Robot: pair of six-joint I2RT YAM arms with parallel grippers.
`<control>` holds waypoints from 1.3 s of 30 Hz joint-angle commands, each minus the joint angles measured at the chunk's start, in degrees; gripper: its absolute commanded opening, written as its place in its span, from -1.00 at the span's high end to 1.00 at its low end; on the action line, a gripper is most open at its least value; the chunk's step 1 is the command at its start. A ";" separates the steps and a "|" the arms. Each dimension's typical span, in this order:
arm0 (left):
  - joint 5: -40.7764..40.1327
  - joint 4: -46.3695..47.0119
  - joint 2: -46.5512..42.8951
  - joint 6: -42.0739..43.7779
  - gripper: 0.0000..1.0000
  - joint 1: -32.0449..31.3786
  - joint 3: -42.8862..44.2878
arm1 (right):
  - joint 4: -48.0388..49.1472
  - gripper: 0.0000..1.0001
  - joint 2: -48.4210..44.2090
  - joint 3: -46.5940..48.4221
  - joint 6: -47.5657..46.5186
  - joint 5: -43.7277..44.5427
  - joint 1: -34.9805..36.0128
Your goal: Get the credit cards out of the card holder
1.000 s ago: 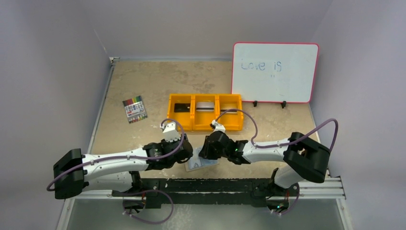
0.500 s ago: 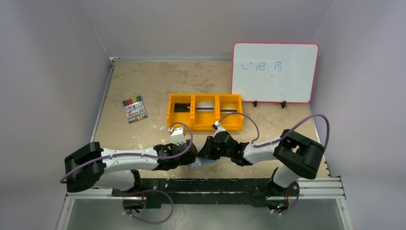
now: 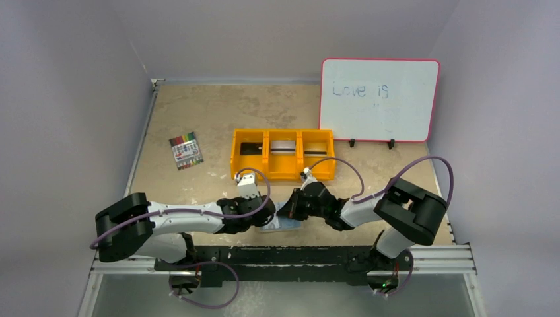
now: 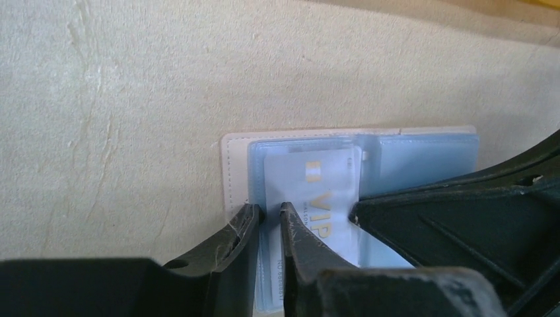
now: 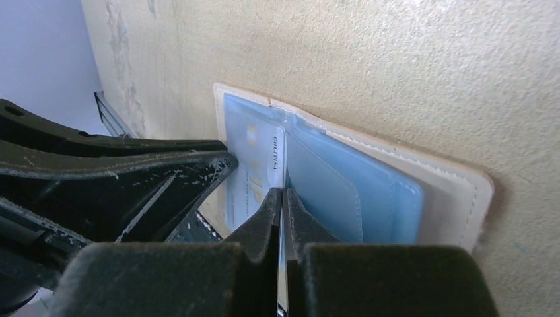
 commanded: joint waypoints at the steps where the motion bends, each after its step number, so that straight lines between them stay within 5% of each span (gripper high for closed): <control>1: 3.25 1.11 3.37 0.41 0.74 0.03 -0.53 | 2.50 1.00 -1.07 -1.10 0.24 -2.97 -0.42; 8: 3.11 1.13 3.49 0.74 1.00 0.01 -0.40 | 5.51 0.78 -0.40 -1.17 3.06 -3.83 -0.66; 13: 3.35 1.17 3.21 0.73 1.00 -0.04 -0.48 | 3.68 0.67 1.50 0.88 3.84 -3.76 -0.65; 21: 2.27 0.53 1.49 0.09 1.00 -0.01 -1.10 | 5.64 1.00 -0.54 0.28 5.65 -2.33 -0.72; 39: -2.02 -3.80 -2.07 -1.37 1.00 0.03 -1.47 | 6.47 0.99 -4.19 -5.82 7.49 -1.21 -1.88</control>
